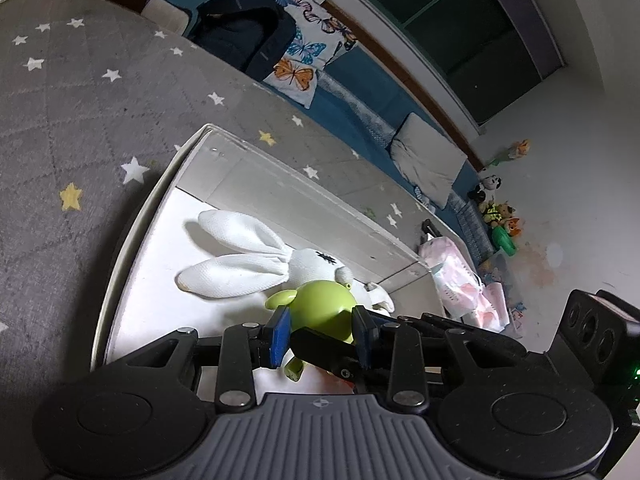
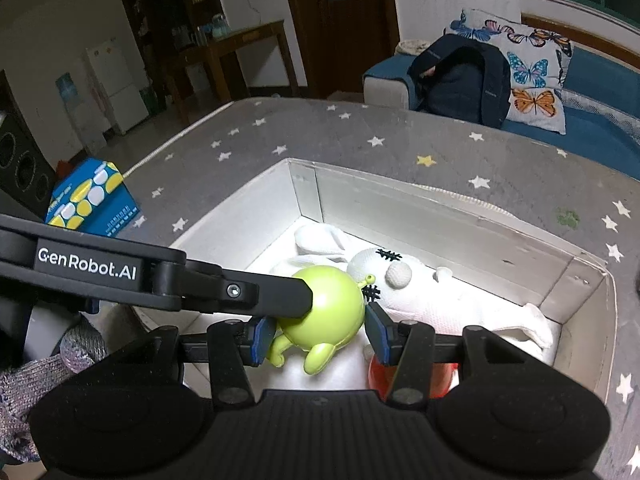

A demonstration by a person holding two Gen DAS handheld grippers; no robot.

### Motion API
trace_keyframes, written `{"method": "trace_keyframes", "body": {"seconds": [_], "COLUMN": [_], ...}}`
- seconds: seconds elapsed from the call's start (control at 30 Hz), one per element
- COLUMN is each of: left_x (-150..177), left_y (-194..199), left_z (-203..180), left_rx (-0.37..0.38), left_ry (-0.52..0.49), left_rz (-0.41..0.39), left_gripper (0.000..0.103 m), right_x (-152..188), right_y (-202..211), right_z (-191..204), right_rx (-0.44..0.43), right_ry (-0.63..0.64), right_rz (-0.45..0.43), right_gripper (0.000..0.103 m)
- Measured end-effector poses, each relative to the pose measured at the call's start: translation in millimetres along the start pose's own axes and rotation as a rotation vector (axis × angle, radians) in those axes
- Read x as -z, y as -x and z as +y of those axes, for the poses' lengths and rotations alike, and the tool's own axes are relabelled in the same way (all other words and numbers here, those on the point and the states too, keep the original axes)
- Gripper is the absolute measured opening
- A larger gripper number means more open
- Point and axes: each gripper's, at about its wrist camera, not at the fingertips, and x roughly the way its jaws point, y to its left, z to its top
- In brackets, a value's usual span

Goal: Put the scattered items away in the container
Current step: 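Lift the green alien with the left gripper and carry it over the box, then lower the alien into the box and open the left gripper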

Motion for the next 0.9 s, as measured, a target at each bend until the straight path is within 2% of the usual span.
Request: {"method": "trace_keyframes", "body": {"seconds": [0.47,0.9], "left_x": [0.1,-0.4], "left_y": [-10.1,-6.0], "left_z": [6.8,7.5], "left_rx": [-0.054,-0.057], "left_ry": [-0.002,-0.014], "left_rz": [0.018,0.007], "left_gripper": [0.036,0.036], "right_x": [-8.7,-8.4], "right_y": [-28.4,-29.8], "right_z": [9.0,7.4], "right_rx": [0.045,0.050], "right_ry": [0.063,0.060], "right_rz": [0.095,0.090], "right_gripper": [0.049,0.050]}}
